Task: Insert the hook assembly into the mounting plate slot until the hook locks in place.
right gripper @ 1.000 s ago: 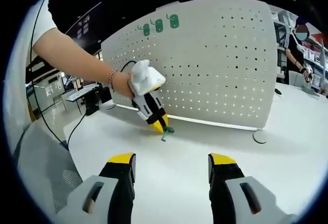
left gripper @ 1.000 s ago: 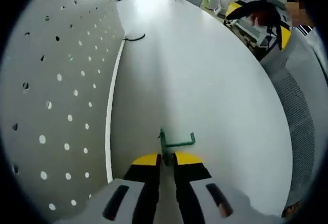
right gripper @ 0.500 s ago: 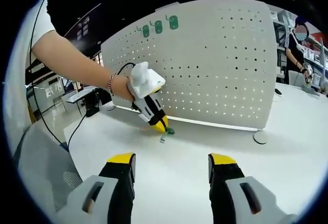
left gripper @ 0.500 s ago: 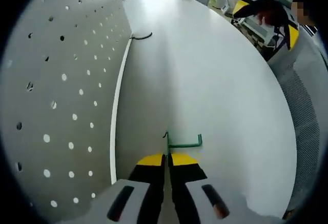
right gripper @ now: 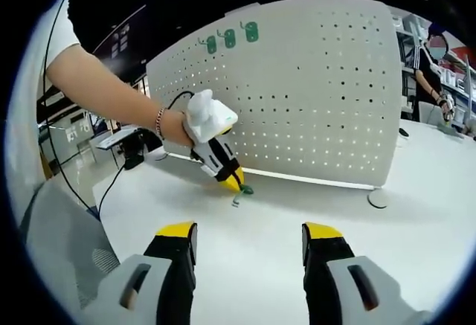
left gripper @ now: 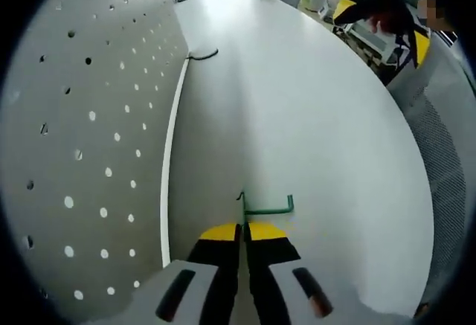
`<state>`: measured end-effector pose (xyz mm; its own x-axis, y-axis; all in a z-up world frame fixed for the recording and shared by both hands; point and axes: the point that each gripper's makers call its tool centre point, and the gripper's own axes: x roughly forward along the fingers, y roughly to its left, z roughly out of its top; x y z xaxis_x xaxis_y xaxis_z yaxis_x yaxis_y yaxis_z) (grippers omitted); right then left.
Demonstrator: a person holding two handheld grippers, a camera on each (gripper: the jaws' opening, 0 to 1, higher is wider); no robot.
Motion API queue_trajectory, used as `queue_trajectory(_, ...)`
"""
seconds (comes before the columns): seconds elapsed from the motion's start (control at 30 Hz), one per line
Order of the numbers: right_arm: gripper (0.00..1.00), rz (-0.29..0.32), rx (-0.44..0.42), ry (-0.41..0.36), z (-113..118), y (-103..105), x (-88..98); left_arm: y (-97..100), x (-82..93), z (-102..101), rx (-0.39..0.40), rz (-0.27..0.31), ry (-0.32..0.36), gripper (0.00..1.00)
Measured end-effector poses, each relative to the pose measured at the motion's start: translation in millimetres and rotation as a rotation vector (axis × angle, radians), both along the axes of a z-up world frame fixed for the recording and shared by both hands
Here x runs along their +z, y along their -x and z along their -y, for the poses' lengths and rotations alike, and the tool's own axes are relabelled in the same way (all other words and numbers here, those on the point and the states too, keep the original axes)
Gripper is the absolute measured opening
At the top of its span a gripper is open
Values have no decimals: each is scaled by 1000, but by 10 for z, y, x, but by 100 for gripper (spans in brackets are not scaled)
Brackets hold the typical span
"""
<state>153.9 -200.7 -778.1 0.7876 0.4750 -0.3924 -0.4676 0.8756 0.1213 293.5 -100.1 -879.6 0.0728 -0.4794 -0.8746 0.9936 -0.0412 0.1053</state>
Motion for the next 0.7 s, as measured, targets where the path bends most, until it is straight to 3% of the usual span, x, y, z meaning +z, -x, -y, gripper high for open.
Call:
queue_trajectory(0.13,55,6,-7,-1,20,-4,15,24,109,75,-6,8,110,3)
queue_trajectory(0.2,55,8,-10,-2,28,-9,20,-5,117,17,6,32,93,3)
queue_trajectory(0.27,55,11,-10,-2,28,-13,30,-31,190,46,33,33,145,2)
queue_trajectory(0.4,55,15,-10,-3,25,-20,48,-76,299,38,53,69,191,2)
queue_trajectory(0.7,55,24,-7,-6,2,-15,78,-78,473,-17,113,89,279,2)
